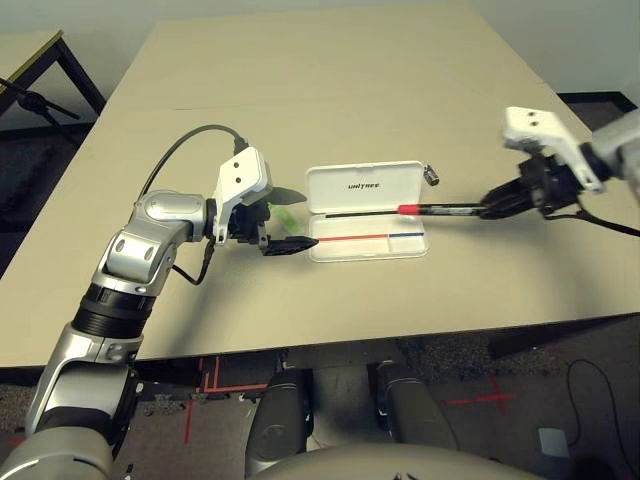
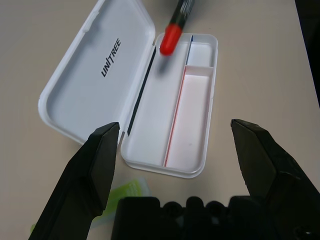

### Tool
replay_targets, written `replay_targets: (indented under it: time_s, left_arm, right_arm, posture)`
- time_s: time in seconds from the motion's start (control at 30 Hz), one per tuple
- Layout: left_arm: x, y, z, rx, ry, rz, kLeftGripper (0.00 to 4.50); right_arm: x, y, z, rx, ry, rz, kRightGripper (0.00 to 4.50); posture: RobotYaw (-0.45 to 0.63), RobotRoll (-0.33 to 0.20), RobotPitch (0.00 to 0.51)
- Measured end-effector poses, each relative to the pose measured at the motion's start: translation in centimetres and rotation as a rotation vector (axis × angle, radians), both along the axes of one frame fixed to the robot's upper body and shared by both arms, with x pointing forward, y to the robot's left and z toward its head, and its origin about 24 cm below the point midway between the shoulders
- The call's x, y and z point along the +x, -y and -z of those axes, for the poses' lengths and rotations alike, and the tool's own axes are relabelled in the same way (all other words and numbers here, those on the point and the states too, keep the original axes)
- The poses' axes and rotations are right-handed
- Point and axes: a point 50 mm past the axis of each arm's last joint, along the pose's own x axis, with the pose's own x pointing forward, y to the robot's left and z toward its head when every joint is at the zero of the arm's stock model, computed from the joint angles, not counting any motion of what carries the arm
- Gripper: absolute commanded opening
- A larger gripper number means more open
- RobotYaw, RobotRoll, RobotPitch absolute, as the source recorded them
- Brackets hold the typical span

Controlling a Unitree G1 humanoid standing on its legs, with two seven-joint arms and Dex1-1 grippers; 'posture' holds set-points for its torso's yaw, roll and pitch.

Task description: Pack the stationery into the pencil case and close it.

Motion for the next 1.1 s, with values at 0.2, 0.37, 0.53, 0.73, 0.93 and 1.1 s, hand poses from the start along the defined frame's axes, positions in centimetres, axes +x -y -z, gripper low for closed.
replay_targets:
  time_s: [0.2, 0.37, 0.53, 0.73, 0.93, 1.1]
  left_arm:
    - [-0.4, -0.2, 0.2, 0.003, -0.01, -0.015, 4.5]
    - [-0.4, -0.2, 0.3, 0.004, -0.017, -0.019, 4.5]
    - [-0.6, 0.0, 0.1, 0.007, -0.011, -0.013, 4.5]
    - [-0.6, -0.1, -0.1, 0.008, -0.009, -0.016, 4.5]
    - [-0.6, -0.1, 0.0, 0.009, -0.014, -0.027, 4.5]
    - [-0.6, -0.1, 0.0, 0.009, -0.016, -0.029, 4.5]
  right_arm:
    - [1.8, -3.8, 1.2, 0.04, 0.157, -0.07, 0.54]
    - [2.0, -5.7, 1.9, 0.069, 0.191, -0.131, 0.54]
    - [1.9, -6.0, 2.4, 0.048, 0.197, -0.178, 0.54]
    - [1.9, -5.8, 3.3, 0.028, 0.173, -0.175, 0.54]
    - [1.8, -5.7, 4.1, 0.012, 0.159, -0.174, 0.54]
    - [2.1, -5.9, 4.8, 0.003, 0.169, -0.164, 1.55]
  posture:
    - [0.07, 0.0, 0.105]
    - [0.07, 0.0, 0.107]
    - [0.07, 0.0, 0.109]
    - [0.08, 0.0, 0.113]
    - [0.08, 0.0, 0.118]
    - [0.08, 0.0, 0.121]
